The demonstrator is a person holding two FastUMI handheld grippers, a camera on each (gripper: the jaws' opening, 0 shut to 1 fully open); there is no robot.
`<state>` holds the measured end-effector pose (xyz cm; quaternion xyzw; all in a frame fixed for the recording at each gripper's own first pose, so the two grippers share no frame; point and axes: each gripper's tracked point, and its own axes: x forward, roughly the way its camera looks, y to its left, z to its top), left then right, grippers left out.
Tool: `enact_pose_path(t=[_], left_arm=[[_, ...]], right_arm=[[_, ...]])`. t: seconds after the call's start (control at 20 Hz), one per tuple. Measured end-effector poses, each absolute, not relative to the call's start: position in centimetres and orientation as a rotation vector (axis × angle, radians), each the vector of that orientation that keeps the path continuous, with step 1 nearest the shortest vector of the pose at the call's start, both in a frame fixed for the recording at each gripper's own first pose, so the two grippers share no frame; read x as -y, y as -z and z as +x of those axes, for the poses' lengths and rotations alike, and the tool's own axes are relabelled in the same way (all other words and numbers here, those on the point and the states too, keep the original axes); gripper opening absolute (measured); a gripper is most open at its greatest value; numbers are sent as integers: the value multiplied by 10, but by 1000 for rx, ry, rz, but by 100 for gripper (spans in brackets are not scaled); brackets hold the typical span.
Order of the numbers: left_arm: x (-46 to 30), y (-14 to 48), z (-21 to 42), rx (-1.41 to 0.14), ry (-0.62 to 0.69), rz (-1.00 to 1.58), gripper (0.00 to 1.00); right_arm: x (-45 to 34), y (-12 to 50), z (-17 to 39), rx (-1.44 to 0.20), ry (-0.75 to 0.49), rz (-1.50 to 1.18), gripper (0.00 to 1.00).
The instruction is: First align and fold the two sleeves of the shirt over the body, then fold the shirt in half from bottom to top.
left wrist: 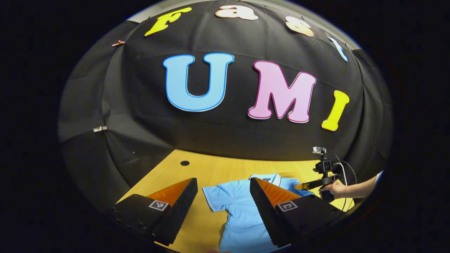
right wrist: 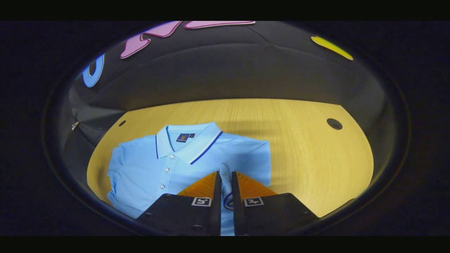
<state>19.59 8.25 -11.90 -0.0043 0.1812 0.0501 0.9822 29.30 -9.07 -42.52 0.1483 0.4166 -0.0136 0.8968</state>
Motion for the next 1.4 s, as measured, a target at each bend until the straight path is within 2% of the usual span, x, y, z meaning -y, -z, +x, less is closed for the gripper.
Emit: enact_pose_path(t=[0.05, 0.1, 0.25, 0.3, 0.65, 1.0, 1.4], left_arm=[[-90, 129, 195, -385, -109, -6, 96], [-96, 133, 196, -400, -114, -13, 96], [-104, 135, 203, -408, -117, -50, 96], [-106, 139, 206, -408, -117, -50, 96], [-124, 172, 265, -451, -90, -30, 96], [-135, 259, 356, -586, -75, 31, 96], [-163, 363, 394, -800, -159, 84, 96]], right_arm=[[86, 423, 291, -856, 24, 329, 22], [83, 422, 292, -843, 17, 340, 30], [89, 406, 288, -808, 26, 299, 86], [87, 400, 287, -796, 26, 302, 100], [96, 340, 265, -692, 31, 313, 98], [129, 312, 178, -689, 104, 341, 98], [194, 317, 84, -736, 271, 374, 98]])
